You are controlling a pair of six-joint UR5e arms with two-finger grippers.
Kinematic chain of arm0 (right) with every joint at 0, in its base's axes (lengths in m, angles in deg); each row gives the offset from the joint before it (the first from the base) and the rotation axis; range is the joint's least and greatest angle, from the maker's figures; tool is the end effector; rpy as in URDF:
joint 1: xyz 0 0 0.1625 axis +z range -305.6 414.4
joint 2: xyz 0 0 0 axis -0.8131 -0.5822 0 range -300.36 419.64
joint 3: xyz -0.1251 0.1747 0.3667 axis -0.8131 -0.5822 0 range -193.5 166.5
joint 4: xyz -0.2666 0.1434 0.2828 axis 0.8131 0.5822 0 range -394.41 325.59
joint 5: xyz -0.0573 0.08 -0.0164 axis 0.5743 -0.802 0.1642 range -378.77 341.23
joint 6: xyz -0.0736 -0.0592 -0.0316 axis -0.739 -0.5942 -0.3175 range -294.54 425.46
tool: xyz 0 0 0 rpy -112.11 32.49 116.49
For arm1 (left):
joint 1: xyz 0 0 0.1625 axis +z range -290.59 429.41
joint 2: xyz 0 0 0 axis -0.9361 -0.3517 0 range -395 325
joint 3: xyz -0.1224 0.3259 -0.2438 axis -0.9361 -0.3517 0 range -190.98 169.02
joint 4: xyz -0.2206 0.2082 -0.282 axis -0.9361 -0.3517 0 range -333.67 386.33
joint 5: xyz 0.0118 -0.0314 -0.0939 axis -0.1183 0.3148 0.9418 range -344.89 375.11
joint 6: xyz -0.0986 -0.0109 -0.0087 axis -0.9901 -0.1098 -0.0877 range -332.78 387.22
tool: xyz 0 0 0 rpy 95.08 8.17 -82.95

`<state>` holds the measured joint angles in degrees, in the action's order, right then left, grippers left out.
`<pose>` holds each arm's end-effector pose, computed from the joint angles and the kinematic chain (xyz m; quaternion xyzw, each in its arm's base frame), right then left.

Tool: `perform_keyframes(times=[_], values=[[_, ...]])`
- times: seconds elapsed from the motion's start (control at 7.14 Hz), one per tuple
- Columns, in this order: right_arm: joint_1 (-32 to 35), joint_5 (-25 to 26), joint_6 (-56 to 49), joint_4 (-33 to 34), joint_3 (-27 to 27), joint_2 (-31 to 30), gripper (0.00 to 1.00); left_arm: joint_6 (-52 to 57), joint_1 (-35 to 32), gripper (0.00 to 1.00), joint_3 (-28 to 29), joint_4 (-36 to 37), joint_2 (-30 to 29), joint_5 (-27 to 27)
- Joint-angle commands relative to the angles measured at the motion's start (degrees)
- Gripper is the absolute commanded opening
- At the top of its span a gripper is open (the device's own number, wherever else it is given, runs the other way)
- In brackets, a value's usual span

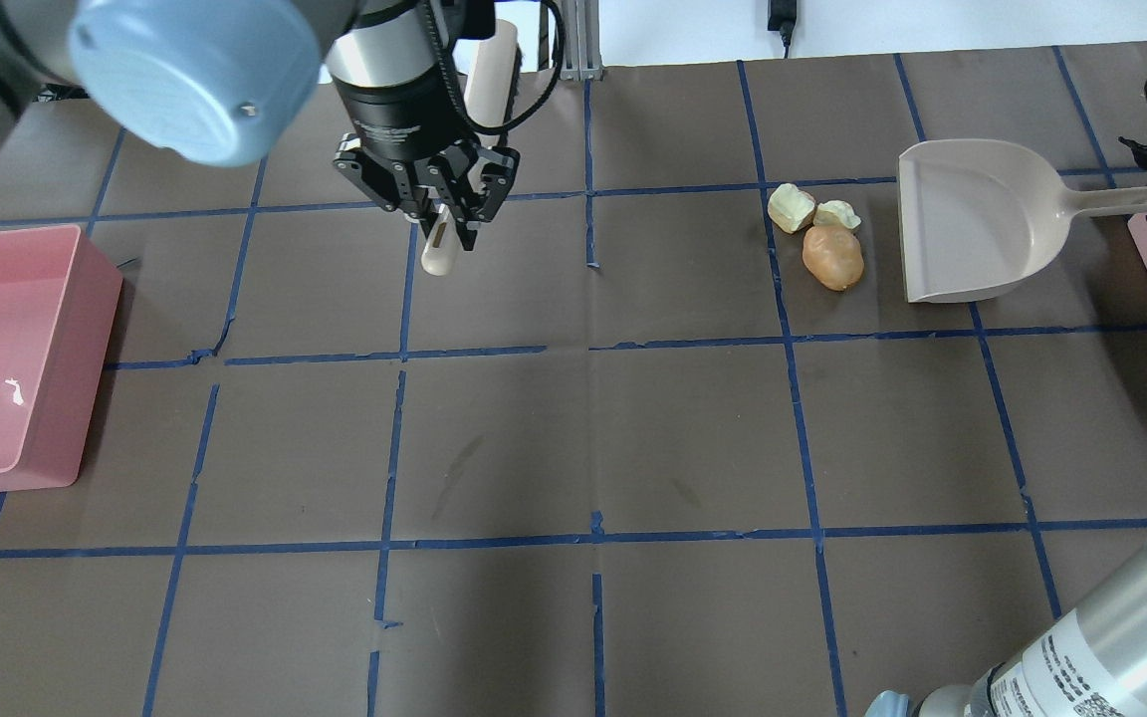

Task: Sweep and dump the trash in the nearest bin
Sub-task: 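Move the held brush with the left gripper behind the potato and food pieces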

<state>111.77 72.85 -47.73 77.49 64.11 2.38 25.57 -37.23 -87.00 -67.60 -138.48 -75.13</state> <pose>-0.2675 -0.6600 0.2867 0.6463 -0.7628 -0.0096 0.0171 -0.2947 -0.5222 0.4739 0.1304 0.9910 0.0292 0.0068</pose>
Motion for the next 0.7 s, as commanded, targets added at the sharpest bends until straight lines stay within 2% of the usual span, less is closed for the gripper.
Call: perform_keyframes(times=[0.0, 0.14, 0.28, 0.56], values=[[1.51, -0.57, -1.49, 1.73, 0.26, 1.88, 0.0, 5.17, -6.27, 0.0, 4.73, 0.67, -8.55, -0.72], [1.52, -0.22, -3.85, 1.82, 0.17, 1.8, 0.0, 4.12, -8.83, 0.0, 8.32, 0.85, -13.55, -3.07], [1.52, -0.48, -3.96, 1.82, 0.17, 2.06, 0.0, 1.24, -13.64, 0.0, 15.23, 0.24, -20.73, -9.27], [1.95, -0.74, -3.53, 1.91, 0.08, 2.24, 0.0, -11.38, -17.53, 0.0, 27.71, 0.32, -32.27, -9.86]])
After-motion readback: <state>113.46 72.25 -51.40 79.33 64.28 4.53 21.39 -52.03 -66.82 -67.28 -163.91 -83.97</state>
